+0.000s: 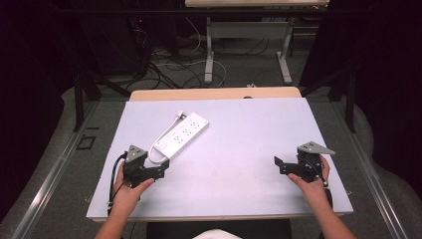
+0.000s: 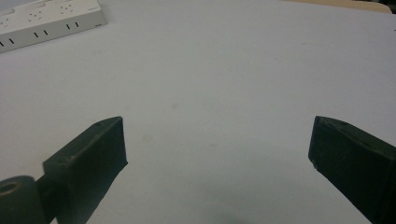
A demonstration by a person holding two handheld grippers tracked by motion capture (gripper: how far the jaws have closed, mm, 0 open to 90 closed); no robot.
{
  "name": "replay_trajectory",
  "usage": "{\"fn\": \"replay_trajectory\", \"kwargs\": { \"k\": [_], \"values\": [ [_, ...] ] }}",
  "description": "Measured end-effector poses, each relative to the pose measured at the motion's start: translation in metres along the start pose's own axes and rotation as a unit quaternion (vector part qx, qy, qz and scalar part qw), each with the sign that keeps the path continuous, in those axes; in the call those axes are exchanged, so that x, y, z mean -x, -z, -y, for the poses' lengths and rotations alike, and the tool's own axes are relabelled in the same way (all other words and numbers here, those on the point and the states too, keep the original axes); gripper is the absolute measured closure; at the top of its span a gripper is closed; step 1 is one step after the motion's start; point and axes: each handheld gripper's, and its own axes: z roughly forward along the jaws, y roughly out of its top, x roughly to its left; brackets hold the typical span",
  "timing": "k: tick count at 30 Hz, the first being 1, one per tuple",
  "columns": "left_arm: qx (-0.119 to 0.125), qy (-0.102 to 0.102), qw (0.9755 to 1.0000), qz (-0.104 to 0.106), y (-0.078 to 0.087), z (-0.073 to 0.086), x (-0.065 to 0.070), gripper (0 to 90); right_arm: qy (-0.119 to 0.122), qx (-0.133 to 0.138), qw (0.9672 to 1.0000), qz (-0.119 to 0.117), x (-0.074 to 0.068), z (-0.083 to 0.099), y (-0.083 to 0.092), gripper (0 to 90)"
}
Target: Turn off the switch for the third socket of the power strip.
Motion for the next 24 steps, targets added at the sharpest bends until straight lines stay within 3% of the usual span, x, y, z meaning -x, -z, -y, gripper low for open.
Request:
{"fn": "replay_trajectory", "kwargs": {
  "k": [14, 24],
  "values": [
    [-0.013, -0.016, 0.9997, 0.014, -0.002, -0.020, 0.014, 13.9, 0.003, 0.001, 1.0000, -0.001, 0.000, 0.000, 0.001, 5.1],
    [-0.017, -0.026, 0.9994, 0.015, -0.002, -0.035, 0.018, 15.6, 0.002, 0.002, 1.0000, -0.003, 0.000, 0.000, 0.001, 5.3]
  ]
}}
